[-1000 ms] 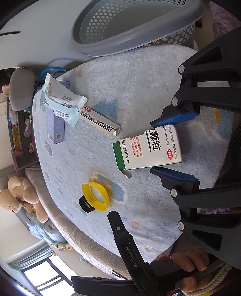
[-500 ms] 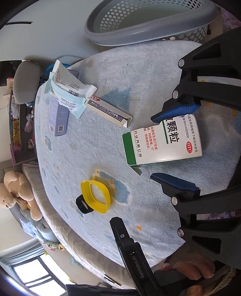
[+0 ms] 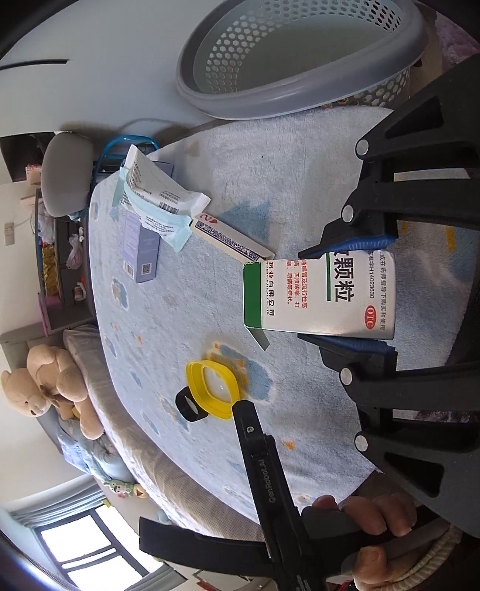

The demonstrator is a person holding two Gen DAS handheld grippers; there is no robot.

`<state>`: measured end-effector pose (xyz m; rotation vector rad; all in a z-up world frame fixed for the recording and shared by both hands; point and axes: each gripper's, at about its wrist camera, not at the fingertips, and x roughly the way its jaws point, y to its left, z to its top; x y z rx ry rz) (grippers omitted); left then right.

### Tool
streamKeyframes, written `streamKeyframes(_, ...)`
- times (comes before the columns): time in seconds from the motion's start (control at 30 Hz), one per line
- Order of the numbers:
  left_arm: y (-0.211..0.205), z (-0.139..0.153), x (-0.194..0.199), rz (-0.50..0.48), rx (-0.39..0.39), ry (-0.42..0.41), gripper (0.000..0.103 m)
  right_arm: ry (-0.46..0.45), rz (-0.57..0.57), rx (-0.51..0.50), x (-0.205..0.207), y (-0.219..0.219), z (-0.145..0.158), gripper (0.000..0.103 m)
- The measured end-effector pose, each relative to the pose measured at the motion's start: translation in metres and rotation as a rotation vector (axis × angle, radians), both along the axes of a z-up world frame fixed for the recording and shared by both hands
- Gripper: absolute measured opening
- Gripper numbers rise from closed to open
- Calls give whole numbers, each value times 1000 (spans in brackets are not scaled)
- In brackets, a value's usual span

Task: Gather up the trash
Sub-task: 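Grasp the yellow square lid with the left gripper while the right holds the box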

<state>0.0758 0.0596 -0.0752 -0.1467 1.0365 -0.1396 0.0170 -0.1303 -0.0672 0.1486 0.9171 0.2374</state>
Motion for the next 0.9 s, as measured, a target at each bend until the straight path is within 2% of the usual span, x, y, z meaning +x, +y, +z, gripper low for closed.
streamKeyframes(0.13, -10, -8, 16, -7, 1, 32, 74, -2, -14, 25, -2, -9, -1, 36)
streamKeyframes(0.4, -23, -15, 38, 9, 57, 42, 74, -17, -25, 72, -3, -22, 1, 36)
streamKeyframes(0.87, -38, -22, 64, 25, 145, 19, 73, -11, -34, 107, -4, -32, -2, 36)
streamKeyframes(0.9, -38, -22, 64, 27, 150, 14, 70, -13, -35, 107, -4, -32, -2, 36)
